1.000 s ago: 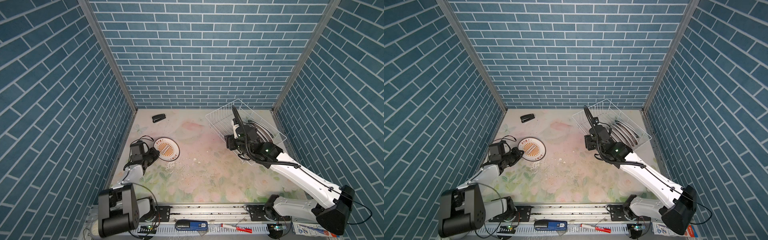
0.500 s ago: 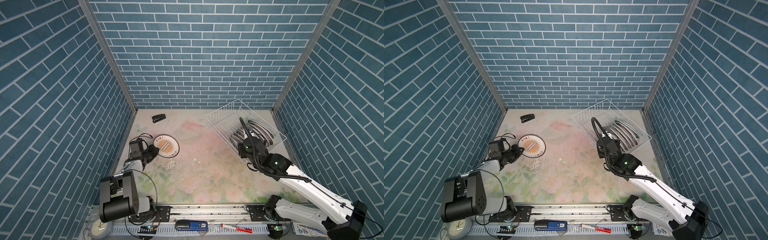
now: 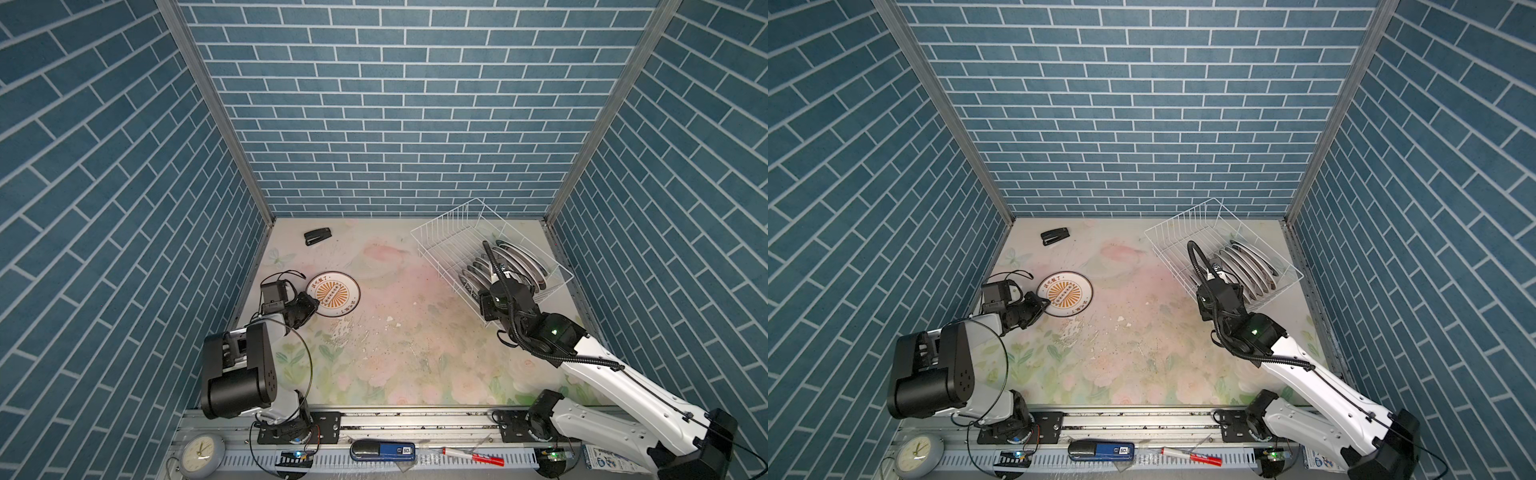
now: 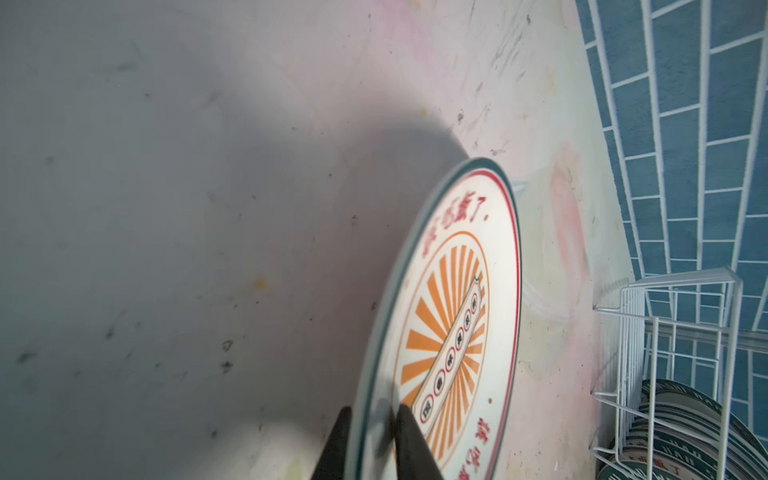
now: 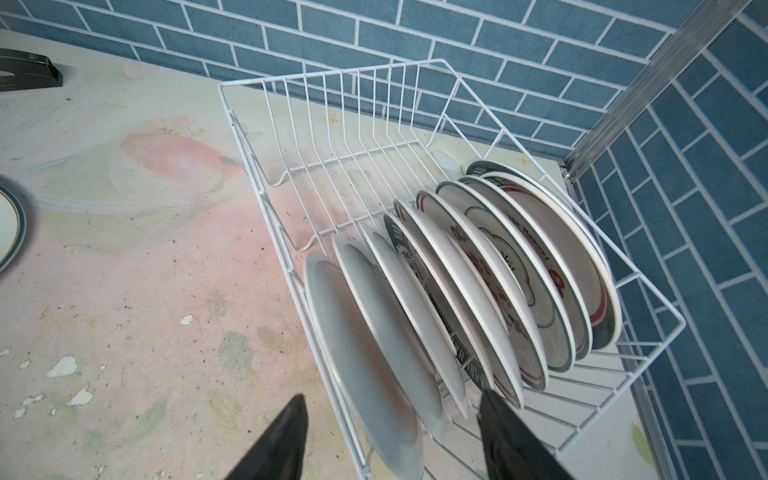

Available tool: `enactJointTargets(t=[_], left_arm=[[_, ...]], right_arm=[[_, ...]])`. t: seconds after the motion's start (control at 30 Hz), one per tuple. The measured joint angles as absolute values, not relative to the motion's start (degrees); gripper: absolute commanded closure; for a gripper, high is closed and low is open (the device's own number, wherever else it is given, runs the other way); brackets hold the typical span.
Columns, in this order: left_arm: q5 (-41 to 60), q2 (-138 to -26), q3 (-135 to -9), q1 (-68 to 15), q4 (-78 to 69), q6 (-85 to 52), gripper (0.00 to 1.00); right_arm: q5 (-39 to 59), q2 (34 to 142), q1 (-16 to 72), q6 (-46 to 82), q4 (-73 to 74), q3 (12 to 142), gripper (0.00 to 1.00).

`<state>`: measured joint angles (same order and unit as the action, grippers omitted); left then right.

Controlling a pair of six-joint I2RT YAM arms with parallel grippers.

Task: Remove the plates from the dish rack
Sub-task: 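Position the open right gripper at the next green-rimmed plate in the rack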

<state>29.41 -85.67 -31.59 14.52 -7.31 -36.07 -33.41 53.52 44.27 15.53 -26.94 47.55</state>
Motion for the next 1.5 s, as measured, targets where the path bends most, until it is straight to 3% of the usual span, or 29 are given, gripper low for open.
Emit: enactJointTargets(t=[0.57, 0.8, 0.9, 1.27, 1.43, 1.5], left_arm=[[27.4, -86.1, -32.2, 14.5, -5.1, -35.0, 0.56], [26.7, -85.6, -32.5, 14.8, -5.3, -35.1, 0.38], [25.8, -84.2, -32.5, 15.1, -3.6, -34.9, 0.35], [25.7, -62.3, -28.6, 16.8, 5.0, -34.3, 0.24], [26.6, -53.5, -27.2, 15.0, 10.0, -33.5, 0.03], [26.8, -50.7, -26.2, 13.9, 11.4, -33.4, 0.01]], right_arm=[[-31.7, 52.1, 40.3, 15.1, -25.2, 44.0, 0.33], [-31.8, 50.6, 40.1, 14.4, -25.0, 43.4, 0.32], [-31.9, 50.7, 40.1, 13.3, -24.6, 43.3, 0.32], [-30.0, 58.6, 39.9, 8.5, -21.9, 45.2, 0.38], [-28.4, 63.4, 40.0, 7.3, -20.6, 47.7, 0.38], [-28.4, 65.3, 40.0, 7.1, -20.5, 48.6, 0.39]])
